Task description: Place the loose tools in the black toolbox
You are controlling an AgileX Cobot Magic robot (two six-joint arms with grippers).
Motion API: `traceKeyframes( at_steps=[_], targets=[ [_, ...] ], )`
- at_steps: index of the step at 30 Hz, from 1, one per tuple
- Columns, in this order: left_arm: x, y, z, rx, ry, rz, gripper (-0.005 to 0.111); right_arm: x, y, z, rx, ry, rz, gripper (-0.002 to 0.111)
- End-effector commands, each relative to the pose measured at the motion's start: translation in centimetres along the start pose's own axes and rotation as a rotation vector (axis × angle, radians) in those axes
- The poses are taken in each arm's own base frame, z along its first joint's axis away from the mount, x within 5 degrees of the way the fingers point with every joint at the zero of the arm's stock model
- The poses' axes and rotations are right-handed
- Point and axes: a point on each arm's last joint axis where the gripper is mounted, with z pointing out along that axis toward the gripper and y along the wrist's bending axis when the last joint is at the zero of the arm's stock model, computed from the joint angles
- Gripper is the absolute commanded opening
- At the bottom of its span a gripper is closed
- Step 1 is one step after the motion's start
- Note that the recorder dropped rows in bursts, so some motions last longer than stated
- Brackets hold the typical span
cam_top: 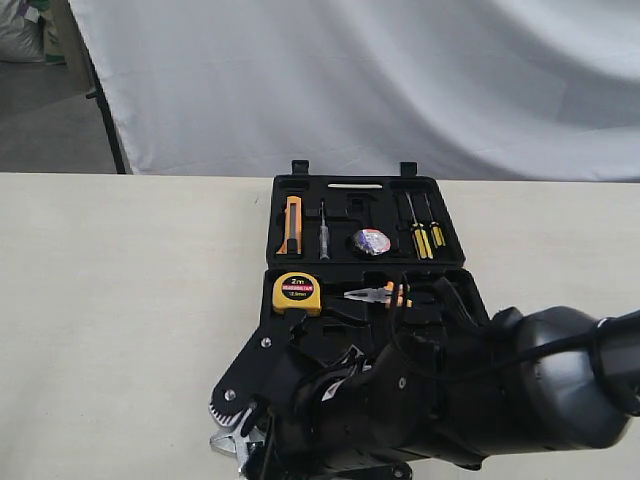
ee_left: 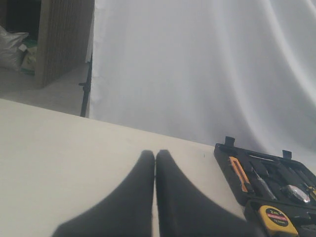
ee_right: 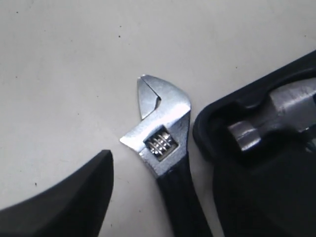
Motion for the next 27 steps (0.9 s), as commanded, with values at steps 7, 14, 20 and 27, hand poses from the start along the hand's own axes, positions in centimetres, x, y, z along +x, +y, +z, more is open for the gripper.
traceKeyframes(
  at_steps=[7, 14, 20, 27],
  targets=[
    [-0.2, 0.1, 0.0, -0.021, -0.020, 0.000, 0.001, 2.2, 0.1, 2.6, -0.022, 0.107, 0.013, 0.057],
    [-0.2, 0.1, 0.0, -0.021, -0.020, 0.000, 0.001, 2.5, 1.9, 2.4, -0.228, 0.181, -0.021, 0.057],
    [-0.2, 0.1, 0.0, -0.021, -0.020, 0.000, 0.001, 1.3, 2.9, 1.9, -0.389, 0.185, -0.089, 0.049],
    [-0.2, 0.1, 0.0, -0.021, -0.020, 0.000, 0.001, 1.1, 2.7, 2.0, -0.371, 0.175, -0.082, 0.031]
  ],
)
